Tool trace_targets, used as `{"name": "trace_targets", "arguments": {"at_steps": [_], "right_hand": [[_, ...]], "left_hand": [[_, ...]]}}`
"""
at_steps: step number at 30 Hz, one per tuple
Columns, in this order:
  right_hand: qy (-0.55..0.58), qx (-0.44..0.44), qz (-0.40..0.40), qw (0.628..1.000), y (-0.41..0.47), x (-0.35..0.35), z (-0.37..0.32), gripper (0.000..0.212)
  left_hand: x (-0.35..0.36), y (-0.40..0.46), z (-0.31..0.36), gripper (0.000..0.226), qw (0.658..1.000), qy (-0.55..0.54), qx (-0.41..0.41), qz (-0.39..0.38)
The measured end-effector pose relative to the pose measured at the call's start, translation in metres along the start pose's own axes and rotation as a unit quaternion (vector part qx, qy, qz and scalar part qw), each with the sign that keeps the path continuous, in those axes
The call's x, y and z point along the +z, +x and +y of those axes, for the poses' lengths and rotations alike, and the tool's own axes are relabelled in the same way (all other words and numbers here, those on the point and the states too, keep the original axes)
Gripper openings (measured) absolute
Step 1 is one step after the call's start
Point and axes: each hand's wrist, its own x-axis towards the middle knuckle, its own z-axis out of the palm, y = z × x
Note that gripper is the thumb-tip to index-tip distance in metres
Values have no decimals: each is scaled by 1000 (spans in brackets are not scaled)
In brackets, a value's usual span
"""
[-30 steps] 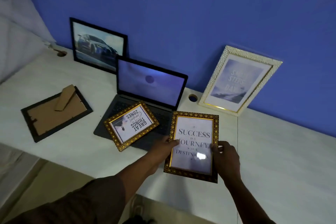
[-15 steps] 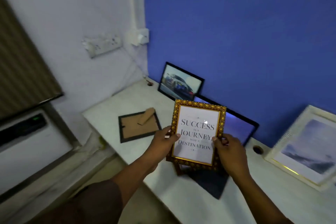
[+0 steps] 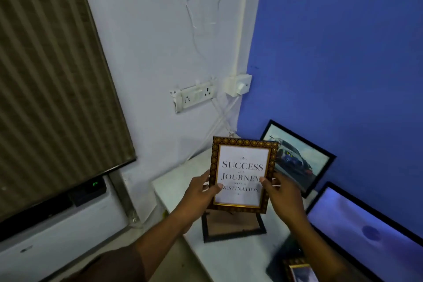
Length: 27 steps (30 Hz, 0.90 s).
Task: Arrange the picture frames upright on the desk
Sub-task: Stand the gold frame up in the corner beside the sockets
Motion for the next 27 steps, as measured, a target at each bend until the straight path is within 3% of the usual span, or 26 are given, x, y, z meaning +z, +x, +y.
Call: {"name": "trace_targets", "arguments": {"at_steps": [3, 7, 10, 16, 27], "right_hand": [[12, 3, -18, 1000, 31, 28, -22, 41], [17, 9, -56, 998, 78, 62, -30, 54], [12, 20, -92, 995, 114, 86, -29, 57], [-13, 13, -164, 986, 192, 139, -30, 44], [6, -2, -275, 961, 319, 231, -19, 40]], "left_hand": [[-32, 34, -12, 42, 1000, 22, -8, -9], [-56, 75, -20, 32, 999, -2, -34, -4], [-65, 104, -28, 42, 998, -18, -61, -3], [-77, 166, -61, 34, 991, -42, -127, 6], [-94, 264, -94, 57, 975, -48, -210, 52]]}}
